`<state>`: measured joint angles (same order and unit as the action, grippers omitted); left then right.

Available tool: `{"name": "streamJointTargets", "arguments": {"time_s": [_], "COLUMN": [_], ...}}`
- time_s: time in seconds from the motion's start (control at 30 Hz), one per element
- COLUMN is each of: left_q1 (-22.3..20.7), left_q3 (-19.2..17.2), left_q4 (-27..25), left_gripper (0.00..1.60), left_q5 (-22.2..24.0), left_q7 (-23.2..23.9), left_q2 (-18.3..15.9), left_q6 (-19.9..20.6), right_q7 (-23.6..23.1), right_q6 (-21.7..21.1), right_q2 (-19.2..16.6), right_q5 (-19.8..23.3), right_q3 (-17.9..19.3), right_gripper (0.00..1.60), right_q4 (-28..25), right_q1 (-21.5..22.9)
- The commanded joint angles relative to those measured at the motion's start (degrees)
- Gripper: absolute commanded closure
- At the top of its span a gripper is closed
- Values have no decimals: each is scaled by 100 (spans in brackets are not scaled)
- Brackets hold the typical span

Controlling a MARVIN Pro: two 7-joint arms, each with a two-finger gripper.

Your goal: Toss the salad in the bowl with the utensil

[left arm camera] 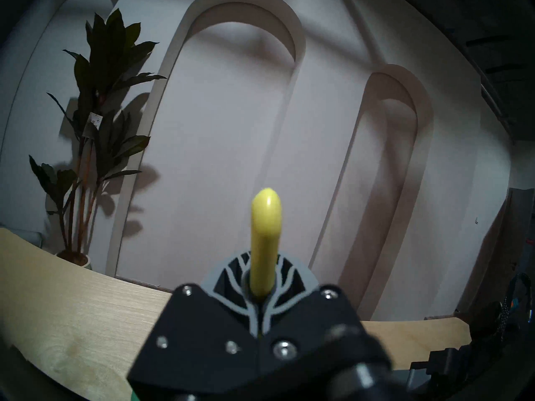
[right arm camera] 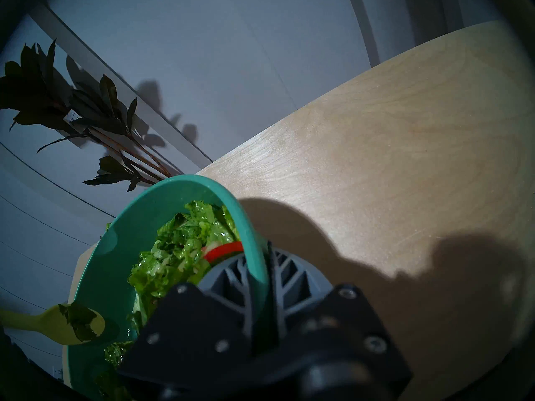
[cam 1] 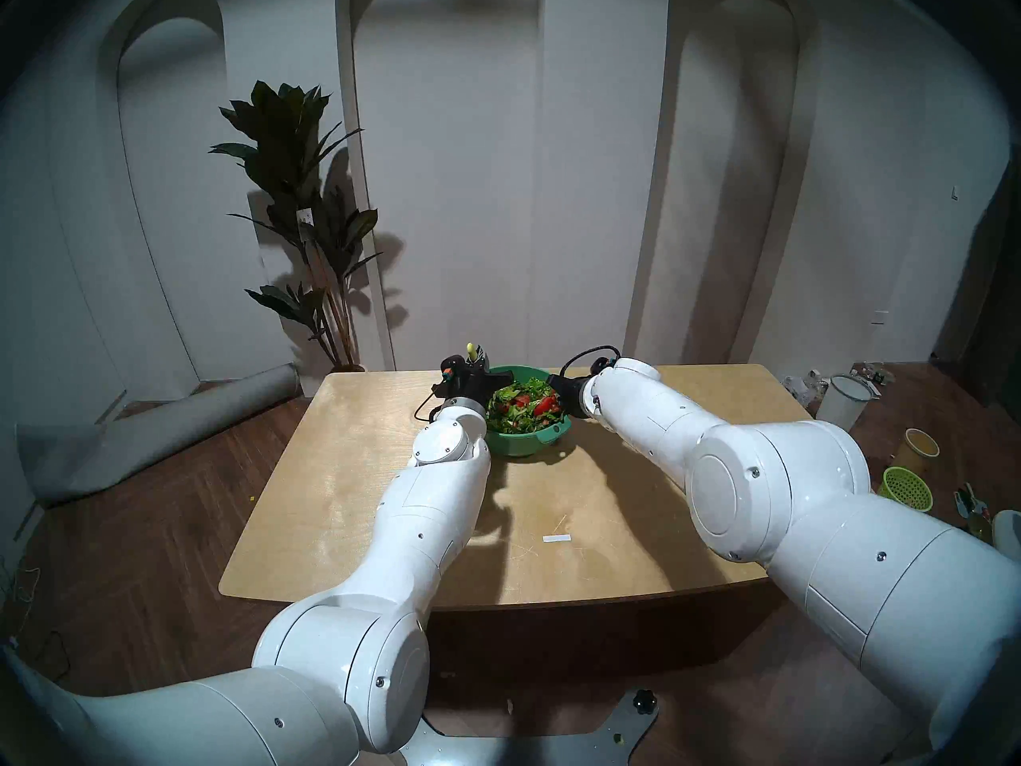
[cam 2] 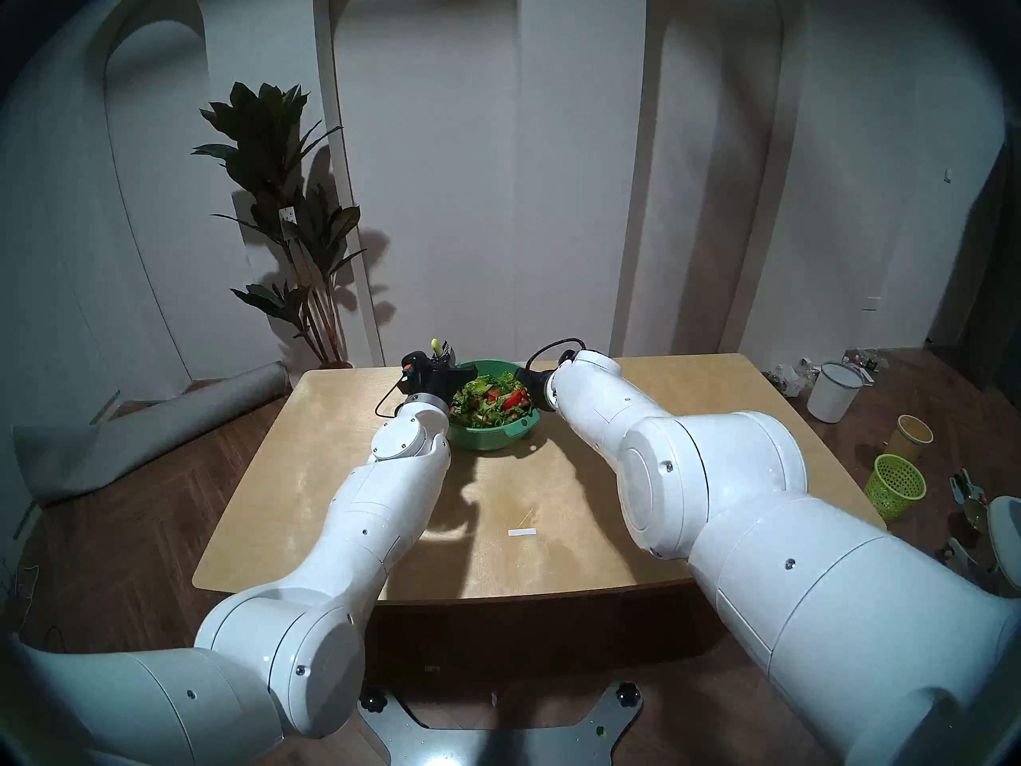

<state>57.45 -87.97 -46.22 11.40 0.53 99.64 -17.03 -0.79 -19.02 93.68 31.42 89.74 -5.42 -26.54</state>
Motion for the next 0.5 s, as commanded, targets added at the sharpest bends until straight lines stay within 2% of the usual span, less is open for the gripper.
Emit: {"name": "streamJointTargets", "arguments": {"time_s": [0.0, 0.23, 0.47], "left_q1": [269, 532, 634], "left_q3": [5, 87, 363], "left_q4": [-425, -698, -909], "left_gripper": [160, 160, 160], "left_q5": [-147, -287, -425], "left_q7": [-569, -1183, -1781], "left_q2": [198, 348, 363], "left_q6": [93, 282, 535], "right_q7": [-32, -32, -33], "right_q6": [41, 42, 43], "right_q2": [23, 24, 24], "right_q5": [8, 9, 9], "right_q3": [7, 7, 7], "right_gripper": [131, 131, 131], "right_q4": [-161, -162, -165], "right_q1": [195, 196, 198]}}
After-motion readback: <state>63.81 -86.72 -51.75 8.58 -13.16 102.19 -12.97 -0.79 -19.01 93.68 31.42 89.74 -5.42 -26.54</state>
